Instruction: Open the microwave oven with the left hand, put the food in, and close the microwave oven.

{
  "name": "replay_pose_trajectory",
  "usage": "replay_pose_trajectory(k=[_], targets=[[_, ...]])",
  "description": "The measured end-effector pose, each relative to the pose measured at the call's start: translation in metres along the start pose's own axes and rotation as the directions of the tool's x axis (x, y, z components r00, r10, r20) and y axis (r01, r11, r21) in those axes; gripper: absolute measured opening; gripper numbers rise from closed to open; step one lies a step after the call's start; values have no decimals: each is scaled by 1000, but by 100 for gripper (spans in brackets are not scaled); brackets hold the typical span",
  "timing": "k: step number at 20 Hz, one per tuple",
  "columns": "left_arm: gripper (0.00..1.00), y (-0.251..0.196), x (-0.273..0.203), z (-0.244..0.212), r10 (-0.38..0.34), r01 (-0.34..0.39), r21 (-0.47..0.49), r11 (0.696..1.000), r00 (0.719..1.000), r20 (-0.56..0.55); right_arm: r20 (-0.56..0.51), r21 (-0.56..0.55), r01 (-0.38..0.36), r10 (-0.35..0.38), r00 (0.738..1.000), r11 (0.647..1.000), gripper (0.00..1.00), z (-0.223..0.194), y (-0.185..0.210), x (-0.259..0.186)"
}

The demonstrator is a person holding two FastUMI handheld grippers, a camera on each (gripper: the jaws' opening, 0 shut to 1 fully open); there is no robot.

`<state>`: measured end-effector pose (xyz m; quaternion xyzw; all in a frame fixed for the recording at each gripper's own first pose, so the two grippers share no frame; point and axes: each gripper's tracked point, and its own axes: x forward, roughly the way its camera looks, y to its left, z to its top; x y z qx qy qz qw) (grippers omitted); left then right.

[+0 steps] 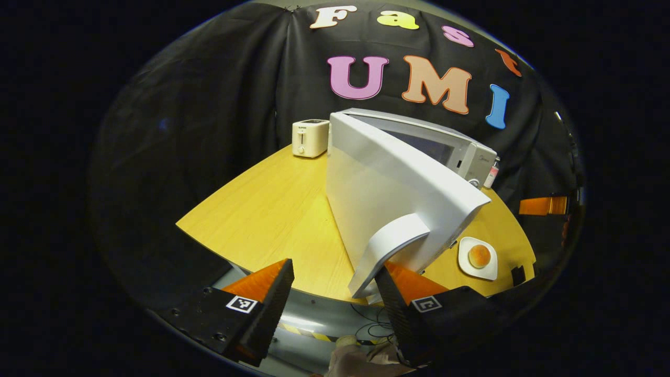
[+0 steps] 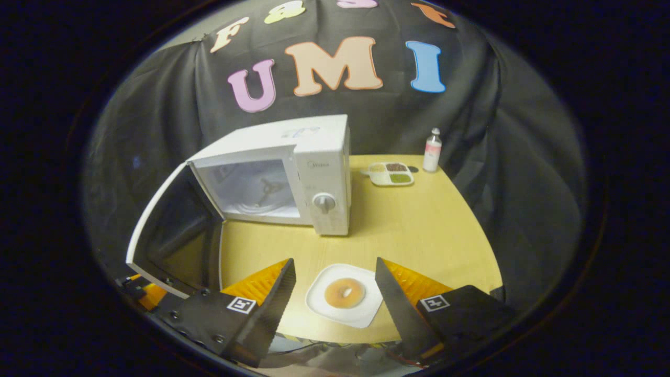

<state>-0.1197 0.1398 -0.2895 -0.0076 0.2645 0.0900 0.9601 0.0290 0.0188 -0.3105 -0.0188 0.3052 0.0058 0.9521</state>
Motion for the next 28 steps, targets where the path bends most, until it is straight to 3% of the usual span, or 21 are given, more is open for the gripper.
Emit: replay_pose_trajectory(k=[1, 3, 4, 5, 7, 9, 13, 14, 15, 16, 18, 21, 22, 24, 28], targets=[[91, 8, -2, 0, 15, -15, -3, 1000, 1000, -2, -24, -5, 9, -9, 1000, 1000, 93, -10, -3, 9], [91, 22, -9, 2, 52, -52, -21, 998, 999, 1, -85, -21, 21, -22, 996, 1000, 98, -29, -9, 25], [91, 30, -13, 3, 74, -73, -29, 997, 997, 6, -110, -18, 19, -20, 994, 1000, 93, -40, -9, 29], [91, 37, -16, 5, 95, -94, -34, 995, 995, 12, -132, -9, 14, -15, 991, 1000, 98, -47, -8, 36], [91, 49, -19, 5, 131, -130, -46, 990, 991, 14, -182, 1, 12, -12, 983, 1000, 93, -64, -9, 49], [91, 62, -24, 5, 165, -163, -64, 984, 986, 17, -220, 10, 23, -20, 975, 1000, 98, -77, -9, 60], [91, 94, -26, 4, 237, -234, -104, 967, 971, 16, -303, -16, 36, -39, 952, 999, 98, -104, -9, 77], [91, 101, -27, 4, 252, -249, -115, 962, 968, 14, -317, -26, 36, -42, 947, 999, 94, -109, -8, 80], [91, 110, -29, 4, 272, -268, -125, 955, 962, 13, -329, -35, 38, -47, 943, 999, 98, -113, -7, 83], [91, 120, -30, 4, 296, -291, -132, 947, 955, 18, -338, -43, 45, -57, 940, 998, 94, -115, -7, 86], [91, 140, -35, 6, 337, -330, -147, 932, 941, 22, -350, -41, 58, -69, 934, 997, 98, -119, -6, 91], [89, 168, -41, 14, 395, -382, -186, 905, 918, 34, -354, -35, 77, -84, 932, 996, 94, -119, -3, 98], [89, 175, -44, 16, 411, -396, -200, 896, 911, 39, -352, -38, 82, -90, 932, 996, 98, -118, -3, 99], [89, 188, -49, 22, 439, -416, -229, 880, 897, 55, -357, -45, 95, -105, 928, 994, 93, -119, -4, 102], [88, 199, -48, 29, 463, -430, -270, 861, 884, 69, -383, -47, 118, -127, 915, 992, 92, -126, -7, 107]])
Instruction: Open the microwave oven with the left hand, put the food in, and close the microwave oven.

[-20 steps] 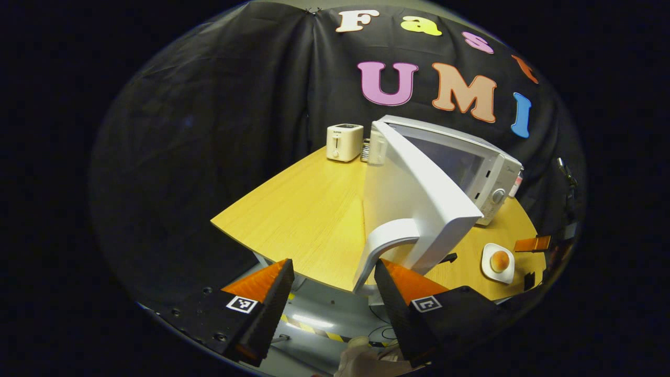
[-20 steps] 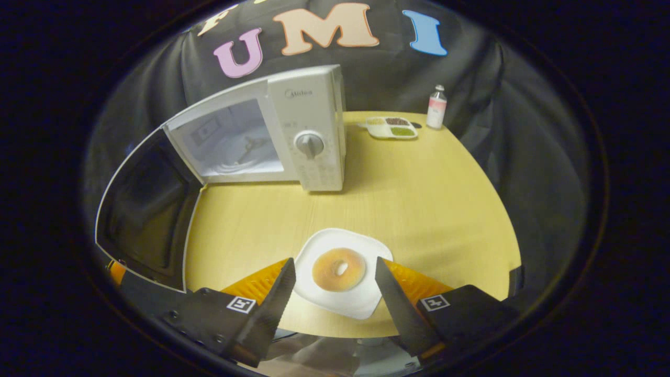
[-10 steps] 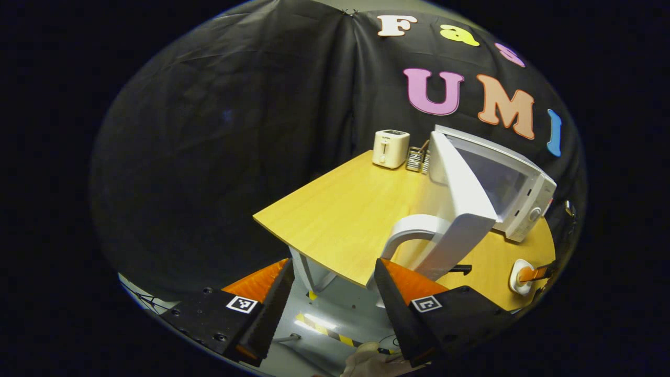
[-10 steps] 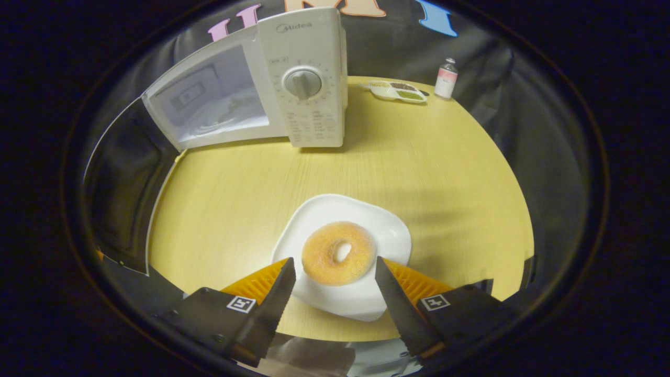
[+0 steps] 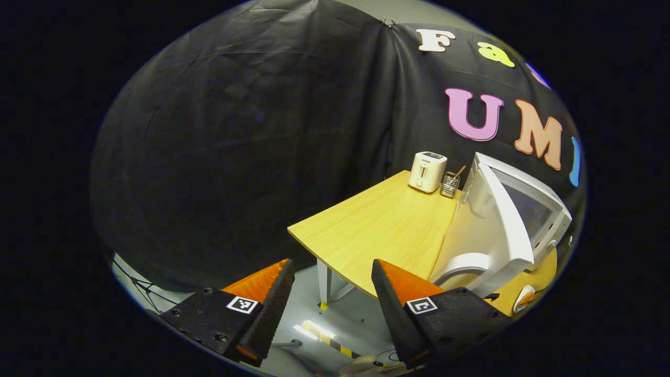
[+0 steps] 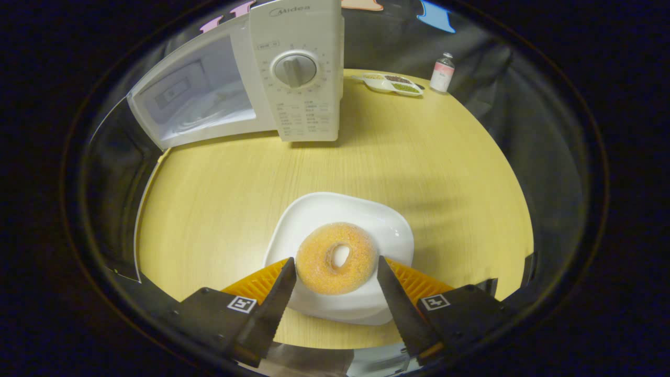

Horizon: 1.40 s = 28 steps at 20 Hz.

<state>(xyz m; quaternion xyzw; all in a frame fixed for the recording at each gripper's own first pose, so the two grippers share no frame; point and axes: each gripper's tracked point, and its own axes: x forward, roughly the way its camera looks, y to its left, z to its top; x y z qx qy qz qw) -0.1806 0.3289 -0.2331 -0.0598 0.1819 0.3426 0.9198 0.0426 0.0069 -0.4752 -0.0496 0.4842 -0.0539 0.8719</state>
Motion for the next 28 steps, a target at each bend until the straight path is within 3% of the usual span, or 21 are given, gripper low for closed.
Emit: replay_pose_trajectory(k=[1, 3, 8, 10, 12, 16, 20, 21, 23, 24, 26, 27, 28], targets=[[88, -1, 2, 2, 0, 0, -1, 1000, 1000, 2, 4, 5, 3, -3, 1000, 1000, 91, 1, 0, -1], [88, -5, 5, 6, -8, 7, 6, 1000, 1000, 7, 7, 11, 15, -15, 1000, 1000, 77, 1, -1, -3], [88, -13, 17, 8, -33, 33, 18, 999, 999, 2, 47, 74, -42, 39, 998, 996, 77, 9, 19, -25], [88, -17, 22, 8, -39, 40, 21, 999, 999, -2, 80, 117, -95, 86, 993, 989, 83, 17, 35, -38], [88, -20, 26, 8, -50, 50, 26, 998, 999, -8, 122, 165, -163, 144, 982, 973, 77, 26, 55, -52], [88, -29, 33, 11, -72, 72, 22, 997, 997, -15, 209, 277, -346, 295, 932, 896, 77, 51, 109, -74], [88, -36, 40, 13, -90, 91, 28, 995, 996, -23, 313, 328, -490, 397, 863, 808, 77, 87, 163, -85], [88, -37, 41, 13, -91, 92, 30, 995, 996, -24, 350, 332, -516, 405, 845, 790, 82, 99, 174, -88], [88, -38, 41, 11, -95, 96, 29, 995, 995, -32, 421, 337, -556, 407, 811, 760, 76, 123, 196, -86], [88, -39, 41, 11, -97, 98, 27, 995, 995, -38, 440, 337, -562, 402, 803, 755, 82, 132, 205, -83], [88, -41, 41, 7, -101, 102, 25, 994, 994, -50, 457, 336, -560, 389, 800, 757, 82, 146, 222, -70], [88, -42, 42, 7, -104, 105, 24, 994, 993, -57, 464, 341, -558, 381, 800, 756, 75, 153, 231, -64], [88, -43, 41, 6, -106, 108, 26, 994, 992, -62, 473, 352, -556, 370, 800, 752, 75, 161, 238, -58]])
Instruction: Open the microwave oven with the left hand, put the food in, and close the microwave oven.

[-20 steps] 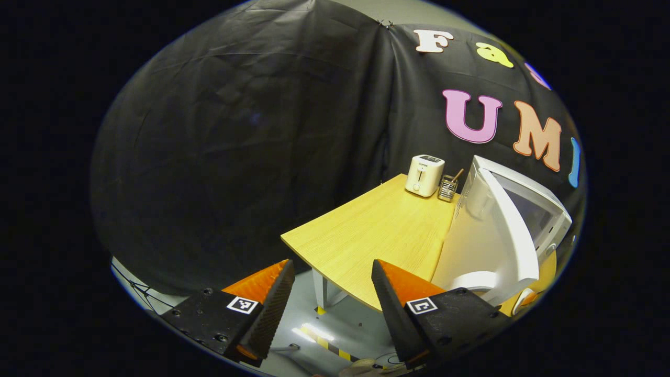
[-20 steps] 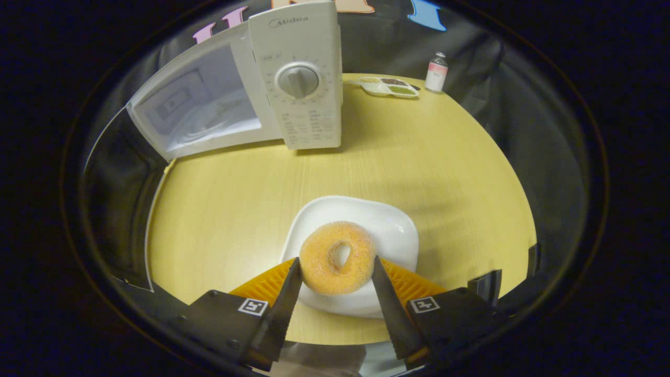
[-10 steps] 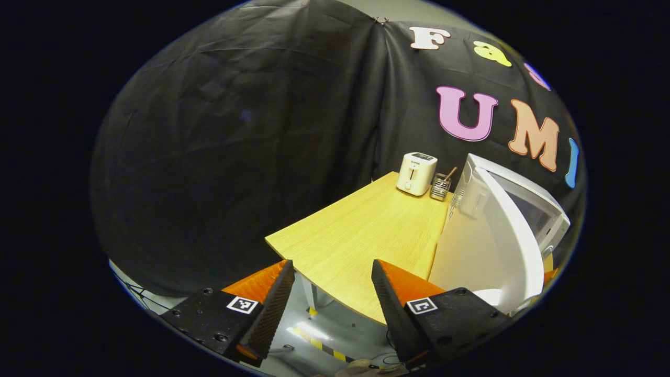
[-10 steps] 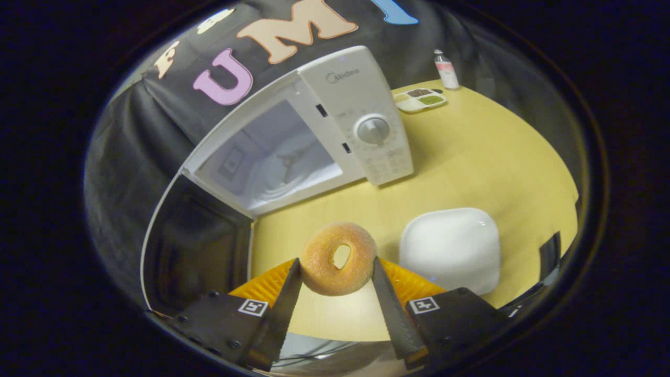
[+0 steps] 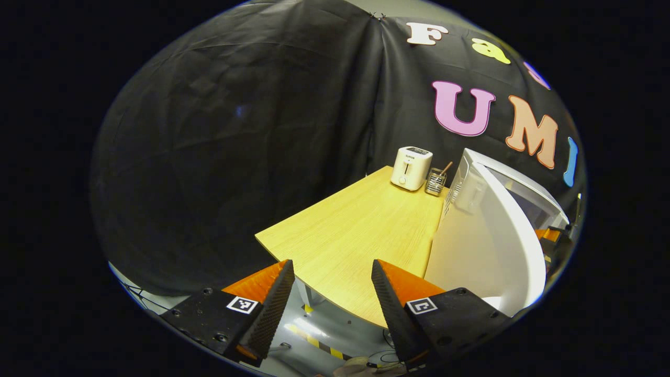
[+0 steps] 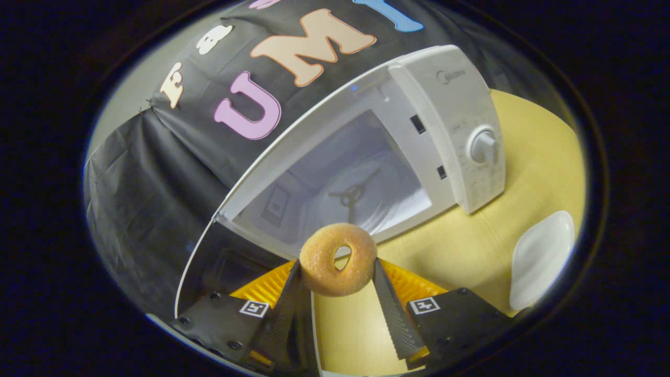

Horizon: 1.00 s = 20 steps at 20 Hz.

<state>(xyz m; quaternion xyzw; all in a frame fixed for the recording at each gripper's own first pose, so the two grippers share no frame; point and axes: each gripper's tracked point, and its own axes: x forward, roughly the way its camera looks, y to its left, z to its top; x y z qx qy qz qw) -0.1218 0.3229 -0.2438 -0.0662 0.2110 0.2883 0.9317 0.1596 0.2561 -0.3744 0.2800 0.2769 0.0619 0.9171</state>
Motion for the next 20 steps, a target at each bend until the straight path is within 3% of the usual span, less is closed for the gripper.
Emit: replay_pose_trajectory(k=[1, 3, 4, 11, 16, 17, 20], targets=[[88, 0, 0, 0, 3, -3, 0, 1000, 1000, -2, 17, 12, 5, -5, 1000, 1000, 82, 1, 4, 11], [88, -3, -1, 3, -1, 1, -5, 1000, 1000, -1, 58, 37, 14, -17, 998, 999, 82, 5, 10, 27], [88, -4, 0, 1, -3, 3, -9, 1000, 1000, -5, 74, 58, 23, -27, 997, 998, 75, 8, 12, 36], [87, 1, -1, -5, 7, -8, -19, 1000, 999, -36, 175, 136, 105, -129, 976, 985, 75, 33, 6, 94], [87, 15, -3, -5, 36, -37, -3, 999, 998, -48, 224, 100, 147, -166, 960, 984, 73, 45, 0, 112], [87, 14, -3, -5, 39, -39, -3, 999, 998, -47, 231, 97, 152, -171, 958, 984, 75, 45, 0, 116], [87, 12, -5, -3, 34, -34, -5, 999, 999, -38, 259, 83, 163, -179, 949, 983, 99, 51, -3, 114]])
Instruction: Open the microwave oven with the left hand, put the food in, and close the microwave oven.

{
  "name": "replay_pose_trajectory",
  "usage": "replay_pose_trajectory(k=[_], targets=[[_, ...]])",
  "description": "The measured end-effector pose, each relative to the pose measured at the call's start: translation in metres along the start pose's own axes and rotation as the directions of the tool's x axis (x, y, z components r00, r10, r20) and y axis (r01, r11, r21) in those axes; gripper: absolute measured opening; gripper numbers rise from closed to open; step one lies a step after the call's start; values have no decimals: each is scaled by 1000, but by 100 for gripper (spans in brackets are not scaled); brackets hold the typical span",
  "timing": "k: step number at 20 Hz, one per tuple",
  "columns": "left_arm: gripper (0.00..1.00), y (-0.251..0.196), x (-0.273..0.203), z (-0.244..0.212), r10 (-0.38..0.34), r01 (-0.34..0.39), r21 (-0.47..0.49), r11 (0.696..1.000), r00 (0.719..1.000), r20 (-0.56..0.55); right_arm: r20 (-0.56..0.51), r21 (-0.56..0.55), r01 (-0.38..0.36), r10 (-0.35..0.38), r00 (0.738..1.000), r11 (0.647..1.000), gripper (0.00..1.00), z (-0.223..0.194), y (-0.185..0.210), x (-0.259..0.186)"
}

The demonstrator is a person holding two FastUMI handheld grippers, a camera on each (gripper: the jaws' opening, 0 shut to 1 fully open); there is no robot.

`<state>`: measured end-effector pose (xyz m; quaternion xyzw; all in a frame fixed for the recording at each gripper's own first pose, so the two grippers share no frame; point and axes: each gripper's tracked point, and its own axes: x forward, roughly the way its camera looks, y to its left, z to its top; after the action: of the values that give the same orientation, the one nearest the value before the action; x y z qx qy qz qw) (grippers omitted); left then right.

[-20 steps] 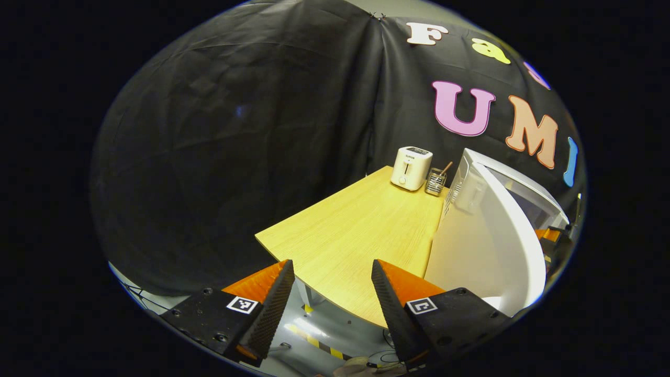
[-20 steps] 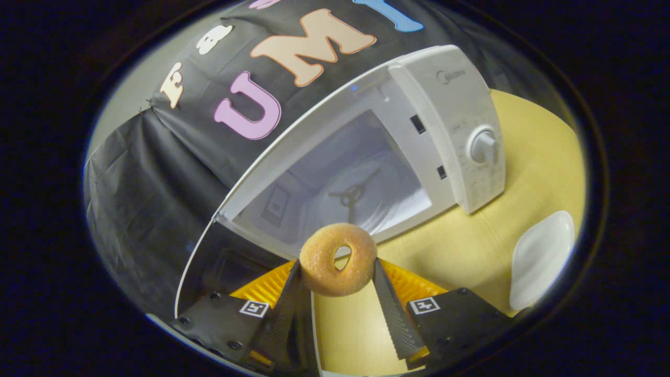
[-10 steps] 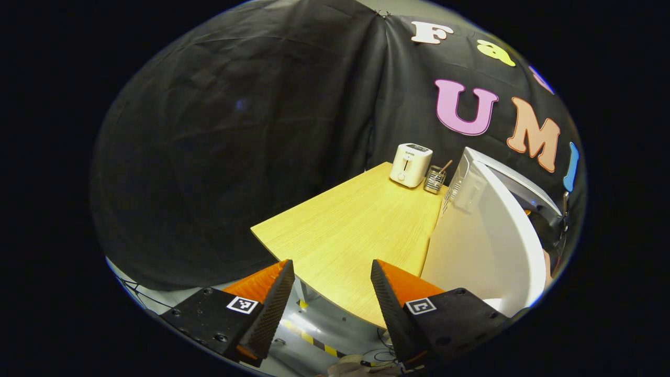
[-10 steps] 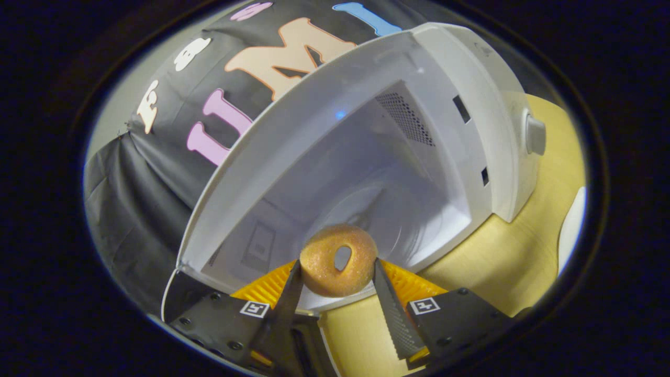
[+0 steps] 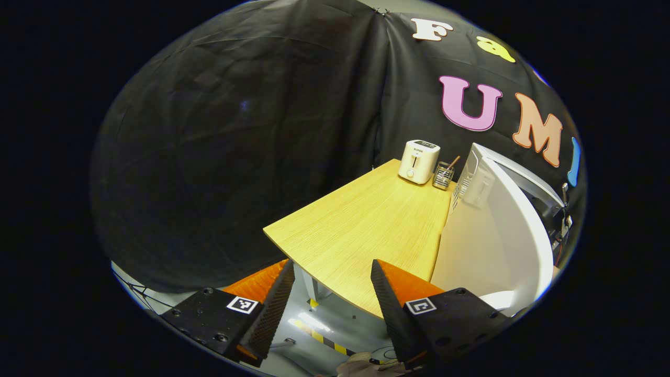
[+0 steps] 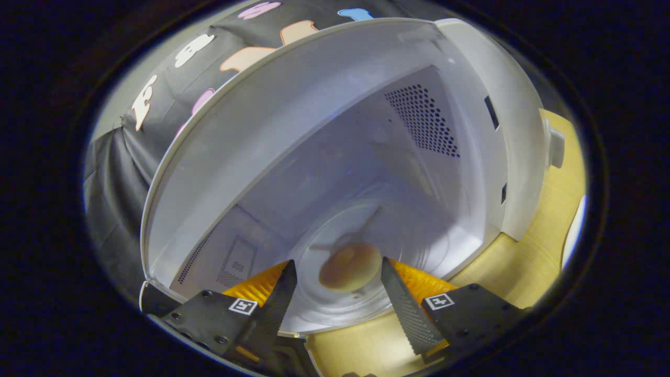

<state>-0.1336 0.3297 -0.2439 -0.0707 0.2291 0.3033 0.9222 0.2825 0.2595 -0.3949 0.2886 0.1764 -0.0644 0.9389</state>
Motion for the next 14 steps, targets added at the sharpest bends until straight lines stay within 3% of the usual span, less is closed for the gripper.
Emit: replay_pose_trajectory(k=[1, 2, 11, 14], targets=[[87, -1, -1, 0, -3, 3, 3, 1000, 1000, 2, 5, -7, -1, 1, 1000, 1000, 91, 2, 0, -2], [87, -2, -2, -1, -4, 4, 8, 1000, 1000, 2, 9, -20, -7, 7, 1000, 1000, 90, 4, 0, -3], [86, -15, -6, -4, -55, 55, 2, 999, 998, 11, 19, -214, -58, 64, 998, 975, 90, 19, -11, -42], [80, -19, -7, -2, -74, 73, 26, 997, 997, 28, -5, -239, -76, 77, 997, 968, 91, 18, -17, -55]])
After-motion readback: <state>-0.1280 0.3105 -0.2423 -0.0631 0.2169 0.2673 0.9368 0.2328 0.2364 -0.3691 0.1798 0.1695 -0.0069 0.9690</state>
